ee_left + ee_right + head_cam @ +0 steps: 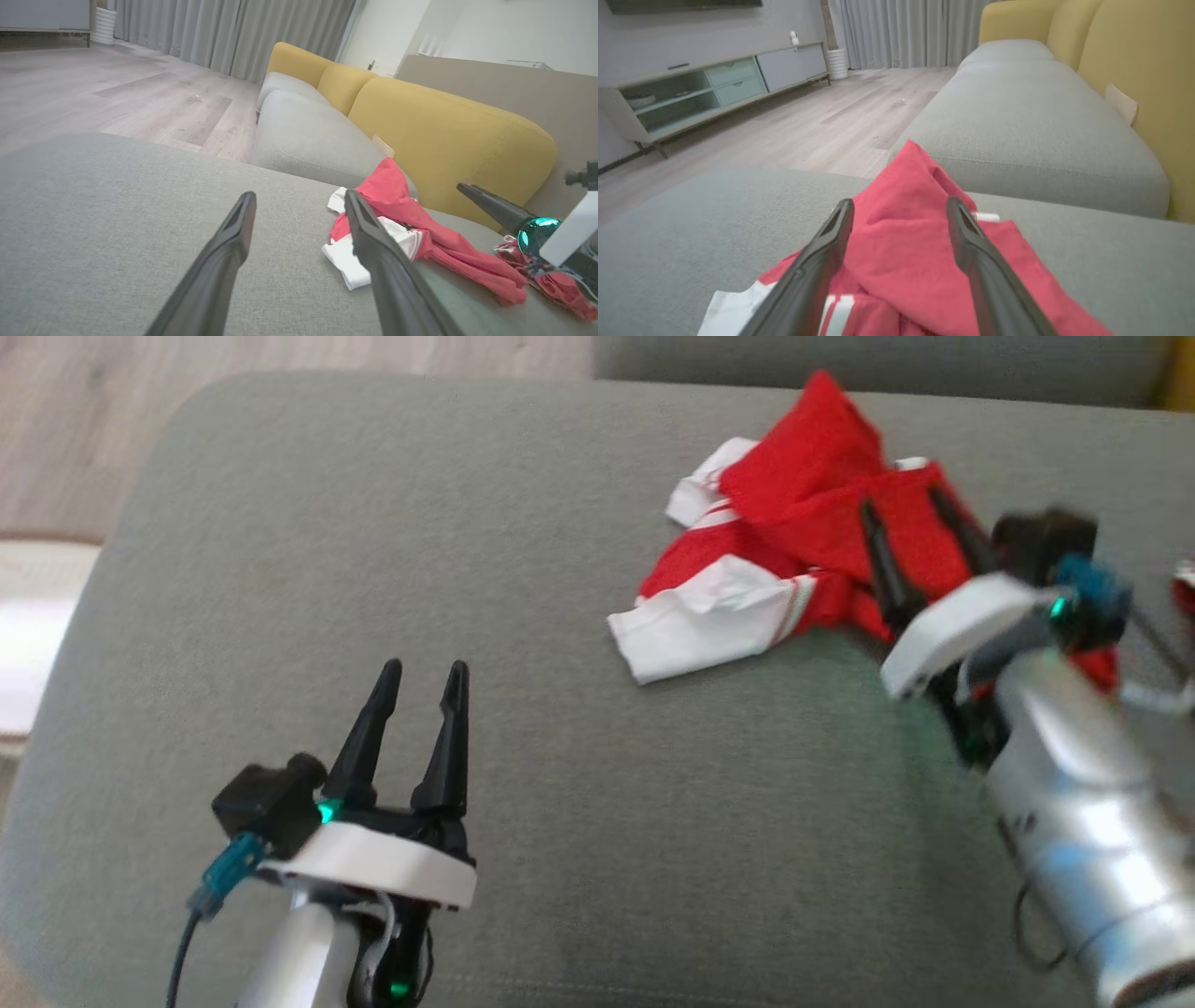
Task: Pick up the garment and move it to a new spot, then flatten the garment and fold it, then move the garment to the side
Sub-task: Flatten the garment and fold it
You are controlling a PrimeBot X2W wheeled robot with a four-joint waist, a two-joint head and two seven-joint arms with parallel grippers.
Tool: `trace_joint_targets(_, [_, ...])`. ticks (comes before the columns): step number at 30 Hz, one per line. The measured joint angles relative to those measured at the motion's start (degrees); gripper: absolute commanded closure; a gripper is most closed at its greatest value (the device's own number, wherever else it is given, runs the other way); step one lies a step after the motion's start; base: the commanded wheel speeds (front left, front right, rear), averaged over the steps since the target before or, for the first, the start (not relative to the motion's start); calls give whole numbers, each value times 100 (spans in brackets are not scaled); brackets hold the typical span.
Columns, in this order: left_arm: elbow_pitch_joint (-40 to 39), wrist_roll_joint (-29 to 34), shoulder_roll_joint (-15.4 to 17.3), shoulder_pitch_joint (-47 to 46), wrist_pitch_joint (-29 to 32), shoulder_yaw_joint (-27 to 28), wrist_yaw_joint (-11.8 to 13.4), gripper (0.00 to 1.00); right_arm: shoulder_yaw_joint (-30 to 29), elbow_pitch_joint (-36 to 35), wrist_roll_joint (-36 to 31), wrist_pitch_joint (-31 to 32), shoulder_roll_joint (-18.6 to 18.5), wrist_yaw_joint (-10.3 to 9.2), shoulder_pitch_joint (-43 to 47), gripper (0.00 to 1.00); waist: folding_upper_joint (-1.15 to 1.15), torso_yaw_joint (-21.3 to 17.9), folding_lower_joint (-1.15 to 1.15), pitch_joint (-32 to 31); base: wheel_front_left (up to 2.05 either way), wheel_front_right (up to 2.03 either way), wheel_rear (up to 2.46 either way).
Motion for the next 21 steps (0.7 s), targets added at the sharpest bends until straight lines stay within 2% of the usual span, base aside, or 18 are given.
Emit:
trace_joint_targets(4, [-9, 70, 1, 125, 0, 100, -21, 0, -353, -417, 2, -94, 181, 0, 686, 0, 0, -269, 0, -120, 0, 0, 0])
trace_joint_targets(13, [-44, 129, 2, 281, 0, 112, -71, 0, -1874, -1638, -533, -135, 764, 0, 2862, 0, 0, -963, 0, -368, 0, 0, 0])
trace_joint_targets(16, [-43, 183, 2, 283, 0, 105, -76, 0, -2134, -1868, -710, -134, 845, 0, 3184, 0, 0, -1109, 0, -404, 0, 0, 0])
trace_joint_targets(21, [-33, 221, 2, 276, 0, 93, -123, 0, -2543, -2106, -900, -49, 922, 0, 3154, 0, 0, -1181, 0, -313, 0, 0, 0])
